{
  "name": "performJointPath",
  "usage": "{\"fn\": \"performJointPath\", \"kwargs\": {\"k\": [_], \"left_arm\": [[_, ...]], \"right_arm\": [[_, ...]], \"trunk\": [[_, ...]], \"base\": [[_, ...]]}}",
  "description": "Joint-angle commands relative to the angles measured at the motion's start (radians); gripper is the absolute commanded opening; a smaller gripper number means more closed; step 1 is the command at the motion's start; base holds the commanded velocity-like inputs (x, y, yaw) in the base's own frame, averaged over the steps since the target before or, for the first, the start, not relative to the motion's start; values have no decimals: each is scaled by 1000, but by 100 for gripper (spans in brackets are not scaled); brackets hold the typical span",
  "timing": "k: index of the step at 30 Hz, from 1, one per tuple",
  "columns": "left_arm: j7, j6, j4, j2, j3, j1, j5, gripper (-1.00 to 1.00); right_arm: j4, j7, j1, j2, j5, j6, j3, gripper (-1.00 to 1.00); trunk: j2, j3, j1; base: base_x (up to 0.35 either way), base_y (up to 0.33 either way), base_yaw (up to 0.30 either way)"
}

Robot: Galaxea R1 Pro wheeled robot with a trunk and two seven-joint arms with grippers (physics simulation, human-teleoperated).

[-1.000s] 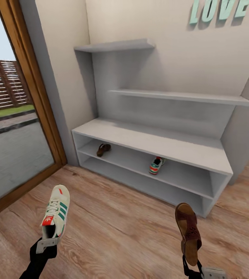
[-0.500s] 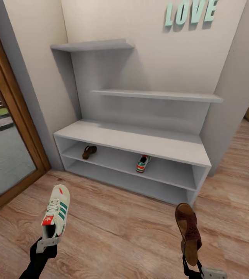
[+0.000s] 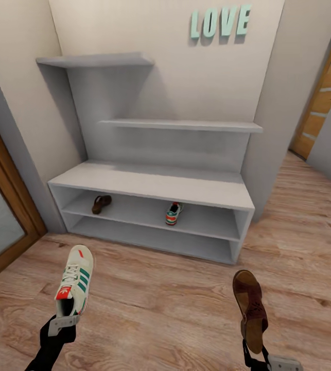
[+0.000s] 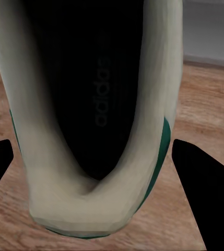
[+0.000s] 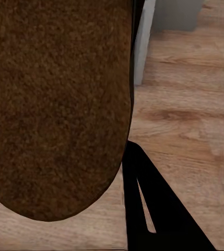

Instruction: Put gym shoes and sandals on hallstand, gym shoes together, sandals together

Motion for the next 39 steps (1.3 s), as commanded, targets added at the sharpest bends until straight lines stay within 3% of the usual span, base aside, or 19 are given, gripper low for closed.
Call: {"fn": "performJointPath", "kwargs": {"k": [1,39], "left_arm": [[-8,-4,0,-1,8,-1,-10,-100],[-8,-3,0,-2,8,-1,-12,-100]], "right_arm": [[1,10,-1,1,1,-2,-8,-100],[1,10,-1,2,1,-2,-8,-100]], "trunk": [[0,-1,0],[0,-1,0]], "base": [[-9,10,-264],[0,1,-252]]}}
